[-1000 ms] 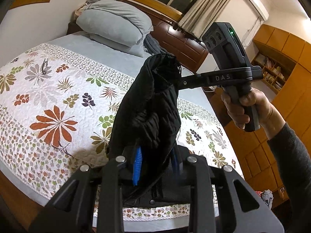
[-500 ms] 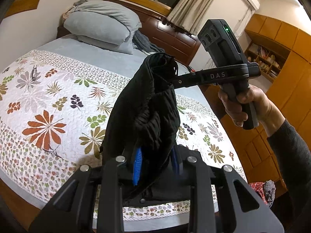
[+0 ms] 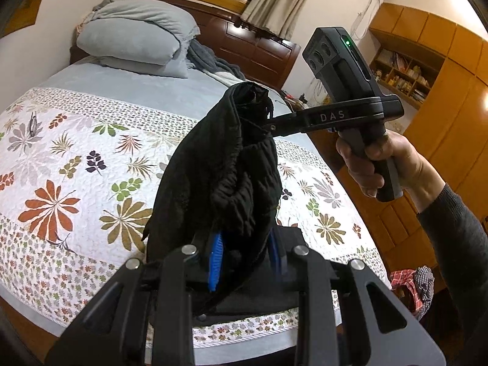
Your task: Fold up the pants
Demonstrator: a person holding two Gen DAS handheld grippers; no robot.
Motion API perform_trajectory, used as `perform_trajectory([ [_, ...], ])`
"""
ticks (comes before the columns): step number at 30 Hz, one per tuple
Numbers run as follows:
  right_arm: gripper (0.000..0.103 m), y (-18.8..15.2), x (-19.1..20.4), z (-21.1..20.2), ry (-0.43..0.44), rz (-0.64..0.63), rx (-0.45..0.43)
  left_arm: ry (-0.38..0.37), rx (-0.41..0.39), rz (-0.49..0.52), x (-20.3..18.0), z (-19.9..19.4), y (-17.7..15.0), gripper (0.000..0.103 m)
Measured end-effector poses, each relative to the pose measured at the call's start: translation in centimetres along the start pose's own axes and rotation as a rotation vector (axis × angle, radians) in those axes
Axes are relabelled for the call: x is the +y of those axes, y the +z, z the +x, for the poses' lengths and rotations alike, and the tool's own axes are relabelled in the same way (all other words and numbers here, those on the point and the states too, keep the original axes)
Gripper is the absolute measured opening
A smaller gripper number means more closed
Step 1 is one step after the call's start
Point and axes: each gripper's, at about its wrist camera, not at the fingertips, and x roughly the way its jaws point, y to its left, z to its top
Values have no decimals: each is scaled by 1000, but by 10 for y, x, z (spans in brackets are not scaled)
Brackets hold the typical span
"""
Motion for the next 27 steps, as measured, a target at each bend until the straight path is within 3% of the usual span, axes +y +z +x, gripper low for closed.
perform_trajectory([
  [27,30,-66,-70,-23,9,92,-50,-17,118,132,-68,75,-15,24],
])
